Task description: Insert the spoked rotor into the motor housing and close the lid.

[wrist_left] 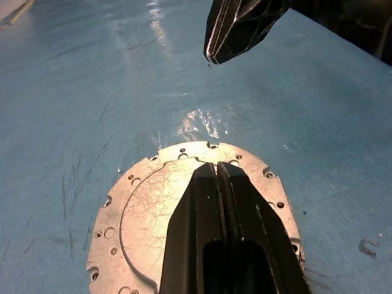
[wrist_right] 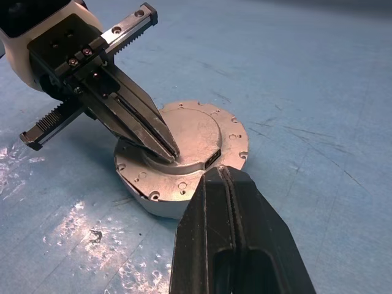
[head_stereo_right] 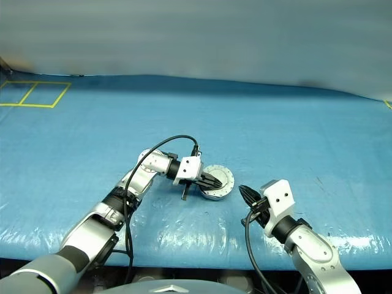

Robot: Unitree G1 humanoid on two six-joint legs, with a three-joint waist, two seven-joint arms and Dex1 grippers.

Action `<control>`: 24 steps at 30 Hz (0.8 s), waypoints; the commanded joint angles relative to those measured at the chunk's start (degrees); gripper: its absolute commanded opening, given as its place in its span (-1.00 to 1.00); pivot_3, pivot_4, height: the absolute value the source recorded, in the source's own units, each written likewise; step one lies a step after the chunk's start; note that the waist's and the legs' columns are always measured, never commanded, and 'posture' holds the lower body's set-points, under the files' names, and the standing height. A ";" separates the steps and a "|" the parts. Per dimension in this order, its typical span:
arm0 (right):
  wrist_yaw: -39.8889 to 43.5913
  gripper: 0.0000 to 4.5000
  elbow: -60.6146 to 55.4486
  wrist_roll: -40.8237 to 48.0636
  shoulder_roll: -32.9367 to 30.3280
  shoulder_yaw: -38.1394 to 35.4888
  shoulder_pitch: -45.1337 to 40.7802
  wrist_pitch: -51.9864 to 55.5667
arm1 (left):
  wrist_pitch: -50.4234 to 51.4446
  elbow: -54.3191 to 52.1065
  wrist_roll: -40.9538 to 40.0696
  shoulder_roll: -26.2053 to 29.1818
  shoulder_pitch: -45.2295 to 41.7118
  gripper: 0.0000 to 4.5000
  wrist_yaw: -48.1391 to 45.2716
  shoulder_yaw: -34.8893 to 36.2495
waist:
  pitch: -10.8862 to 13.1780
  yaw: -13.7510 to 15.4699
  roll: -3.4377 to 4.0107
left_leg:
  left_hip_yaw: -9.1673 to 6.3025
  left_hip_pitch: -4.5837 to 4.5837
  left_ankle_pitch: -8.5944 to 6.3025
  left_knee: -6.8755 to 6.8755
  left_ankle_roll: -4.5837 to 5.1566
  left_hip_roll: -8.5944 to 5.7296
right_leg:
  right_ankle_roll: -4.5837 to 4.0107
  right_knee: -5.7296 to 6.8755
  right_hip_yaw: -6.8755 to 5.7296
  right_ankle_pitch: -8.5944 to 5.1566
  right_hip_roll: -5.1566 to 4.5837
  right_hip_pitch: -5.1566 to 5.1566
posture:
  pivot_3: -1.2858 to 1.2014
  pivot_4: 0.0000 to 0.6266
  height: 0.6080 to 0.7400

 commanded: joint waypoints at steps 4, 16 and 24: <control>-0.80 -1.00 -0.89 -1.10 -0.64 0.45 -1.57 -0.14 | 0.67 -3.34 -0.35 1.41 0.40 -0.97 -1.44 -0.25 | 0.00 0.02 0.00 | -0.01 0.00 0.00 0.00 0.00 0.00 | -0.01 0.00 -0.01 -0.01 0.00 0.00 | 0.03 -0.52 1.00; -0.48 -1.00 -0.09 -0.36 -0.88 1.96 -6.48 0.93 | 14.69 -22.42 -16.37 5.17 0.93 -0.97 2.73 12.85 | 0.00 -0.17 0.02 | -0.01 -0.01 0.00 -0.02 0.00 0.04 | 0.00 0.02 -0.01 0.00 0.01 -0.04 | 0.03 -0.52 1.00; 3.22 -0.47 5.13 0.79 -1.25 6.57 -14.02 1.78 | 18.66 -31.80 -14.42 12.24 11.02 -1.00 5.21 11.91 | -0.01 -0.17 0.03 | 0.00 0.04 0.00 -0.03 0.00 0.05 | -0.03 0.03 0.00 -0.01 0.01 -0.01 | 0.03 -0.52 1.00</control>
